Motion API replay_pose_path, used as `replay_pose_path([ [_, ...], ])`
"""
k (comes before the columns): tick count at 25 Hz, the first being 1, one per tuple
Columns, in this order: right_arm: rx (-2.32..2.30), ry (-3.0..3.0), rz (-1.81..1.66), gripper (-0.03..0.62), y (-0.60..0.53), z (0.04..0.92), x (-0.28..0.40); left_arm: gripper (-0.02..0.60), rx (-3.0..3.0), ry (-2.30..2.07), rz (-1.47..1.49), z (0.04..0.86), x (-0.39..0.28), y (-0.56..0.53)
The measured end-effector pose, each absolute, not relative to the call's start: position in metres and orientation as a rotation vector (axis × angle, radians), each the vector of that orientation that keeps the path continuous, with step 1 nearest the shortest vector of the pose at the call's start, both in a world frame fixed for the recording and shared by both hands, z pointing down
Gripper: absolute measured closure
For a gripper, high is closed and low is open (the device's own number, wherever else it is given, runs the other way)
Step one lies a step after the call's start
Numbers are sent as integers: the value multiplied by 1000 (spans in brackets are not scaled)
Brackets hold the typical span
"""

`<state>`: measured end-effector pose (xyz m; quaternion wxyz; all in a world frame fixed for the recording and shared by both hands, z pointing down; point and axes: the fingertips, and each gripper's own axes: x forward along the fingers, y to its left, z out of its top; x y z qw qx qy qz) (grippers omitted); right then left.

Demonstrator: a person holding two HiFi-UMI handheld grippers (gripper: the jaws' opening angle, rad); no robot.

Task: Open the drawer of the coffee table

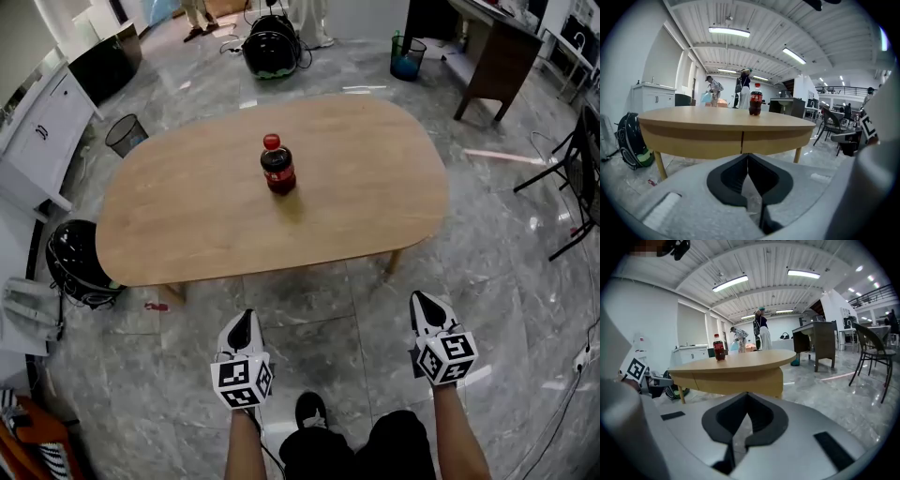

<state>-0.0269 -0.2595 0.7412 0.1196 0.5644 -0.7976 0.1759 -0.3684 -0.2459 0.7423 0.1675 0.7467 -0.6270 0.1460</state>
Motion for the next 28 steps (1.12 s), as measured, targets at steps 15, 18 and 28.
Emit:
replay_pose_path([
  [15,1640,-2525,298,579,-290,763,-6,571,2286,-1855,403,762,-338,-269],
  [18,1618,-2599,376,579,-267,754,-4,571,2249,-1868,392,754,-345,-248],
  [28,1596,-2758,429,579,-261,695,32,571,2246,-1870,216,725,-319,-240],
])
